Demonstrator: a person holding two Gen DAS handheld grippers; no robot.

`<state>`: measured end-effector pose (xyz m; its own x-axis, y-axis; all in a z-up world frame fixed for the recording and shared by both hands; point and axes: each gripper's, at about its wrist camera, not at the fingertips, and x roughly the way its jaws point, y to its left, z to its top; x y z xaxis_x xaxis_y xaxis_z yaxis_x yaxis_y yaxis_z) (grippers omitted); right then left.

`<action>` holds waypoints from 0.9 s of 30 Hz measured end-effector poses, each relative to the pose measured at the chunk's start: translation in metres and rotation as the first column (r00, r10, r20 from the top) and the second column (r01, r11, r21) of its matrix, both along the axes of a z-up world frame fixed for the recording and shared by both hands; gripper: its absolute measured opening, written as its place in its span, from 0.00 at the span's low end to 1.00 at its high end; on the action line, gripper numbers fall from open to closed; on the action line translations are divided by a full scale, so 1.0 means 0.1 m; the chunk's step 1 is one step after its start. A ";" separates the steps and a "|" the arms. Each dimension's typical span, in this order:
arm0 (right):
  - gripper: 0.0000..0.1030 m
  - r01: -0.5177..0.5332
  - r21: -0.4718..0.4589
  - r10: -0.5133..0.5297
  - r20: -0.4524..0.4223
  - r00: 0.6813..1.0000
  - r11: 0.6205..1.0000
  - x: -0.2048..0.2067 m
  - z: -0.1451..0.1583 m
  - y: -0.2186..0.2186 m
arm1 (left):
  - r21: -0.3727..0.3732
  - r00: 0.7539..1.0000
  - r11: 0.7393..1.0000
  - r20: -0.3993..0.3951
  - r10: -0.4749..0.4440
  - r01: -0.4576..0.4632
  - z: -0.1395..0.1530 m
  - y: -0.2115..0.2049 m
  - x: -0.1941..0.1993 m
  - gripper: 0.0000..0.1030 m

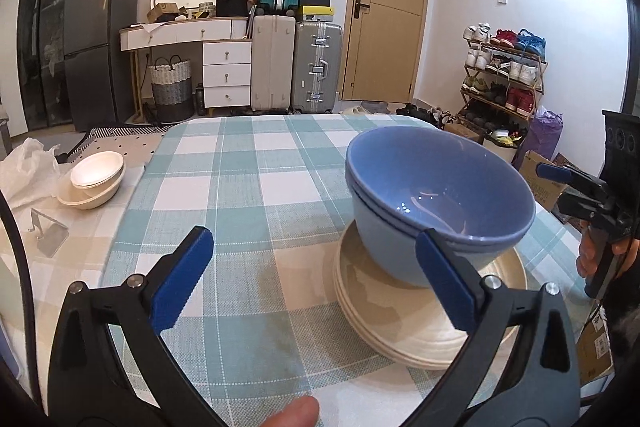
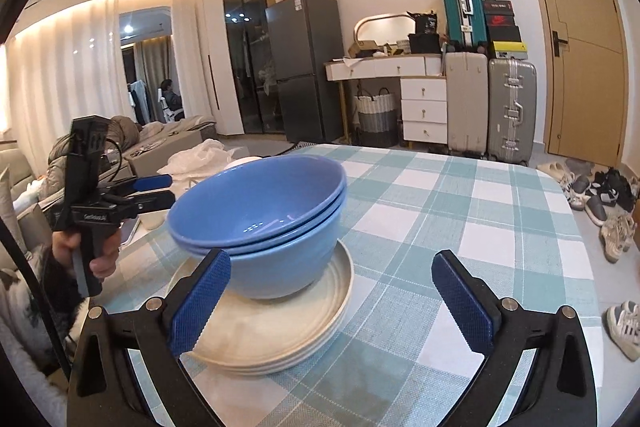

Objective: Organize plates and bowls

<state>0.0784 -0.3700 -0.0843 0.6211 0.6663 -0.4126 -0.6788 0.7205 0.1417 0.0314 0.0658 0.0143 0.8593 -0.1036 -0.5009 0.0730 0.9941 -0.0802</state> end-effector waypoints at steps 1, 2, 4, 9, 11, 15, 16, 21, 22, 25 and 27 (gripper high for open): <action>0.99 -0.002 0.000 0.002 0.006 1.000 1.000 -0.03 -0.02 0.00 | 0.005 1.000 1.000 0.005 -0.001 0.001 -0.04 0.01 -0.03 0.98; 0.99 -0.005 0.000 0.005 0.011 1.000 1.000 -0.07 -0.04 0.00 | 0.008 1.000 1.000 0.007 -0.005 0.005 -0.06 0.01 -0.05 0.98; 0.99 -0.010 0.000 0.010 0.014 1.000 1.000 -0.12 -0.08 0.00 | 0.005 1.000 1.000 0.012 -0.015 0.015 -0.11 0.02 -0.09 0.98; 0.99 -0.019 -0.047 0.021 0.035 0.999 0.999 -0.24 -0.16 0.05 | -0.004 0.999 1.000 0.035 -0.025 0.025 -0.21 0.01 -0.19 0.98; 0.99 -0.021 -0.042 0.023 0.034 0.999 0.999 -0.26 -0.20 0.05 | -0.008 0.999 0.999 0.030 -0.031 0.031 -0.25 0.00 -0.20 0.98; 0.99 -0.025 -0.027 0.026 0.030 0.999 0.999 -0.28 -0.24 0.03 | -0.006 0.999 0.999 0.034 -0.039 0.039 -0.28 -0.01 -0.22 0.98; 0.99 -0.029 -0.022 0.030 0.036 0.999 0.999 -0.29 -0.23 0.02 | -0.012 0.998 0.999 0.043 -0.042 0.043 -0.28 0.00 -0.23 0.98; 0.99 -0.032 -0.023 0.033 0.049 0.998 0.999 -0.32 -0.22 0.03 | -0.020 0.998 0.999 0.049 -0.038 0.039 -0.24 -0.02 -0.27 0.98; 0.99 -0.031 -0.024 0.033 0.050 0.998 0.999 -0.33 -0.22 0.03 | -0.021 0.998 0.999 0.050 -0.038 0.040 -0.24 -0.02 -0.27 0.98; 0.99 -0.035 -0.025 0.036 0.058 0.998 0.999 -0.35 -0.22 0.04 | -0.014 0.998 0.999 0.053 -0.038 0.039 -0.24 -0.03 -0.28 0.98; 0.99 -0.032 -0.021 0.034 0.060 0.998 0.999 -0.35 -0.21 0.03 | -0.014 0.998 0.999 0.055 -0.035 0.036 -0.23 -0.03 -0.29 0.98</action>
